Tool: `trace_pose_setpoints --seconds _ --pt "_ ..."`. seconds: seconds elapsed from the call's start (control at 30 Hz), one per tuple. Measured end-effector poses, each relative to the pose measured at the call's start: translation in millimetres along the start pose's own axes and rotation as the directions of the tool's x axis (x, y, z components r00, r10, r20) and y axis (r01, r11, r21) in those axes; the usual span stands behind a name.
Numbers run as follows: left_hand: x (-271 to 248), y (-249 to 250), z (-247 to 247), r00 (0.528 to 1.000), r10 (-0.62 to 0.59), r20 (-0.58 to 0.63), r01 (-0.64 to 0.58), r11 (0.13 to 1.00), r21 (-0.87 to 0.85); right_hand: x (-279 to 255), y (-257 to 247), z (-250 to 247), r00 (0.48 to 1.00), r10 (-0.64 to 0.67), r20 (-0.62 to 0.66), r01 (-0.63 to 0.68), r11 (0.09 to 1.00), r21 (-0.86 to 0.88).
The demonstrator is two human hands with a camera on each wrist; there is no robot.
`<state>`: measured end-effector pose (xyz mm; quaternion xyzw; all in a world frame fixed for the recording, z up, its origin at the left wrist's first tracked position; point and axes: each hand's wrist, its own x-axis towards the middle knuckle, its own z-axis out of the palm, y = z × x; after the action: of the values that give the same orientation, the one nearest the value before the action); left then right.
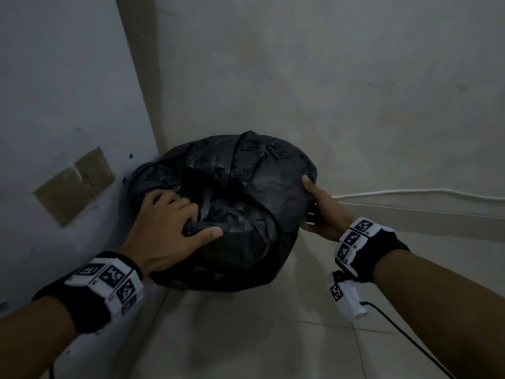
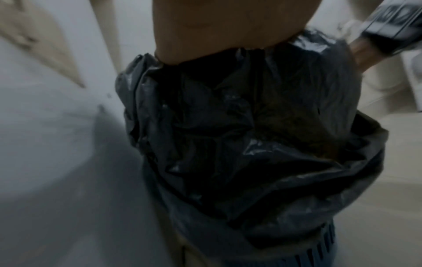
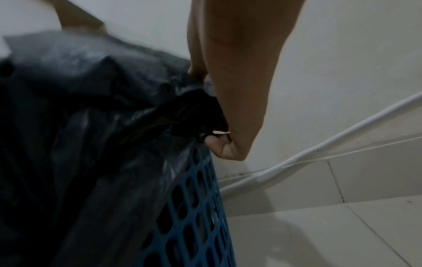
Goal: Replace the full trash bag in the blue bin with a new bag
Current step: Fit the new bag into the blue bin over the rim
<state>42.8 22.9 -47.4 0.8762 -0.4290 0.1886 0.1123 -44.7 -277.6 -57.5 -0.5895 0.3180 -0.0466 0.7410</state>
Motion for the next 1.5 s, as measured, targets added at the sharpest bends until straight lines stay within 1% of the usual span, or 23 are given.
trace_pose_setpoints --seconds 0.07,0.13,0.23,0.3,0.33,0.4,0.47,0.53,0.6,0.67,0.77,0.83,0.9,1.0,1.07,1.1,1.13,1.2,1.23,1.27,1.33,1.43,1.5 --pt "-1 -7 0 1.0 0.005 -0.025 -0.005 1.0 0.015 5 -2 -2 0.997 -0.042 -0.067 0.041 0.999 -0.015" --pt "-4 -13 1 0.998 0.031 -0.054 -0.03 0.999 0.012 7 5 -5 0.99 -0.045 -0.137 0.018 0.981 -0.195" --pt "-7 -20 -1 0.987 0.085 -0.138 -0.083 0.996 0.018 3 25 -8 0.977 0.123 -0.174 -0.205 0.77 -0.604" --pt "-7 -17 -3 0.965 0.156 -0.21 -0.155 0.988 0.02 5 34 -9 0.97 0.192 -0.152 -0.242 0.678 -0.694" --pt "-7 -13 -4 0.956 0.181 -0.231 -0.186 0.983 0.003 4 34 -7 0.976 0.17 -0.139 -0.219 0.693 -0.687" --pt "-5 0 -6 0.96 0.162 -0.227 -0.189 0.977 -0.102 4 29 -3 0.992 0.06 -0.108 -0.108 0.851 -0.514" --pt "-1 19 -6 0.983 0.091 -0.157 -0.125 0.967 -0.222 3 22 0 0.994 0.039 -0.101 -0.053 0.988 -0.147" --pt "-1 37 -2 0.997 0.077 -0.027 -0.081 0.97 -0.229 1 14 2 0.995 0.095 -0.03 -0.089 0.984 0.153" --pt "-3 47 4 0.993 0.106 0.05 -0.098 0.987 -0.128 1 7 3 0.99 0.114 0.079 -0.129 0.968 0.216" --pt "-5 49 8 0.994 0.101 0.042 -0.098 0.994 -0.056 8 5 4 0.985 0.052 0.163 -0.083 0.979 0.186" --pt "-4 40 10 0.998 0.061 -0.023 -0.062 0.997 -0.034 16 7 4 0.992 -0.069 0.106 0.054 0.989 0.137" --pt "-4 28 9 0.996 0.059 -0.071 -0.061 0.997 -0.039 20 10 -3 0.991 -0.13 0.023 0.13 0.991 0.014" --pt "-4 14 8 0.995 0.05 -0.086 -0.055 0.996 -0.065 17 18 -12 0.989 -0.147 -0.019 0.134 0.94 -0.313" --pt "-5 -4 4 0.993 0.044 -0.112 -0.054 0.994 -0.095 10 30 -22 0.999 -0.048 -0.021 0.016 0.675 -0.738" --pt "-7 -6 2 0.987 0.036 -0.156 -0.055 0.991 -0.121 9 35 -22 0.997 -0.044 -0.062 -0.029 0.531 -0.847" --pt "-6 -3 -1 0.982 0.031 -0.188 -0.056 0.99 -0.128 11 35 -21 0.995 -0.057 -0.088 -0.043 0.548 -0.836" --pt "-6 1 -2 0.976 0.03 -0.216 -0.061 0.989 -0.136 9 33 -17 0.992 -0.052 -0.116 -0.053 0.663 -0.747" --pt "-4 11 -4 0.972 0.053 -0.227 -0.094 0.981 -0.172 10 28 -9 0.99 -0.009 -0.139 -0.046 0.918 -0.393" --pt "-3 18 -5 0.975 0.067 -0.21 -0.112 0.972 -0.208 8 23 -5 0.991 0.019 -0.132 -0.046 0.978 -0.205" --pt "-2 25 -5 0.981 0.071 -0.183 -0.116 0.962 -0.247 6 20 -3 0.992 0.065 -0.109 -0.071 0.996 -0.053" --pt "-3 40 -2 0.992 0.064 -0.109 -0.093 0.954 -0.284 1 13 2 0.991 0.134 -0.008 -0.134 0.989 0.059" --pt "-6 53 5 0.998 0.055 0.01 -0.052 0.985 -0.165 2 10 13 0.994 0.05 0.101 -0.057 0.997 0.06" --pt "-7 53 7 0.999 0.041 0.035 -0.037 0.992 -0.122 10 11 16 0.997 -0.07 0.015 0.072 0.991 -0.117"
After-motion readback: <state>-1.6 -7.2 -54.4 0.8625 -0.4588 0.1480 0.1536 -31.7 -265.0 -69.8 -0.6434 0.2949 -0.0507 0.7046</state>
